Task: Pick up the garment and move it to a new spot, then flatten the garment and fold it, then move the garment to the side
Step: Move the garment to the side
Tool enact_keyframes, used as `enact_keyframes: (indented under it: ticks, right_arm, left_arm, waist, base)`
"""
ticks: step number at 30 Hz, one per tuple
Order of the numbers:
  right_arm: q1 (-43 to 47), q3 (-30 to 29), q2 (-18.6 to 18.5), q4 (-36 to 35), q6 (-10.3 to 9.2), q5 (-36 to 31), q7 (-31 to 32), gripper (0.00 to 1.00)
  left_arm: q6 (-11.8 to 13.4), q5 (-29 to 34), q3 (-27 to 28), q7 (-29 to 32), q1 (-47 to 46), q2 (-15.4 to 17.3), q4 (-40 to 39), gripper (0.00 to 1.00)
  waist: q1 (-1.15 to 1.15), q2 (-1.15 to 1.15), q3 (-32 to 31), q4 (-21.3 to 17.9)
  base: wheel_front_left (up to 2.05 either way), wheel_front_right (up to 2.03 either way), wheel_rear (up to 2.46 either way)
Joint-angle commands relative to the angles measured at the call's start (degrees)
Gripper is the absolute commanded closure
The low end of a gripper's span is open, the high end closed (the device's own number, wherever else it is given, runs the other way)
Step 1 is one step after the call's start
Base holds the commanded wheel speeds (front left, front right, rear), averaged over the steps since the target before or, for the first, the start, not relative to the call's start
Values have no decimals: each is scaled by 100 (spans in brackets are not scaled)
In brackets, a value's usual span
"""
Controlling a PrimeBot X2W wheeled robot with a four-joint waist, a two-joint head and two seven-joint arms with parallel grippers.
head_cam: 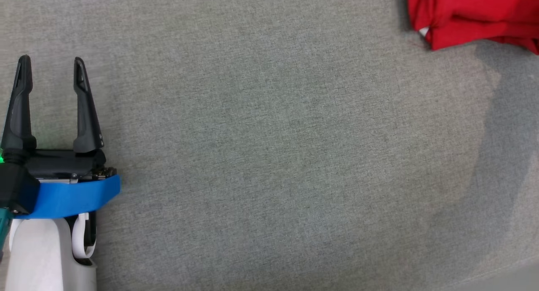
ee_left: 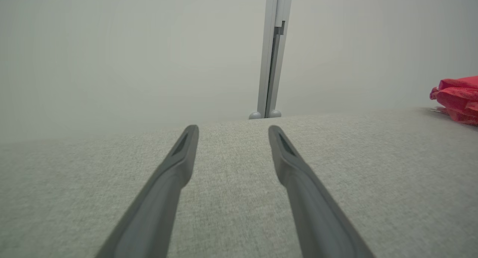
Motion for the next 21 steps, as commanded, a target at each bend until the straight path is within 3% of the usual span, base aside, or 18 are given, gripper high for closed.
enact_keyframes:
  ticks: [1,7,10,16,17,21]
  right_arm:
    - [-142,-26,38,77,-1,-119,-119,0]
    - [-205,-245,27,263,-1,-504,-326,0]
    - [-84,-435,215,110,0,-577,-379,0]
    - [517,-866,510,-870,-1,-697,-379,0]
    - [845,-1028,754,-1324,0,-738,-380,0]
    - [1617,-1285,1160,-2174,0,-783,-381,0]
  left_arm:
    - [30,-38,20,-14,-15,37,77,0]
    - [70,-88,85,-14,137,-66,266,0]
    - [87,-143,138,-13,276,-122,389,0]
    - [117,-189,198,-13,560,-235,556,0]
    - [121,-225,253,-14,686,-273,622,0]
    - [122,-232,336,-14,914,-306,768,0]
  waist:
    - [0,-2,-45,24]
    - [0,-2,-421,129]
    - [0,-2,-727,206]
    - [0,-2,-1241,346]
    - [0,-2,-1435,396]
    - [0,-2,-1766,521]
  base:
    - [0,0,0]
    - [0,0,0]
    - [0,0,0]
    - [0,0,0]
    - [0,0,0]
    - [0,0,0]
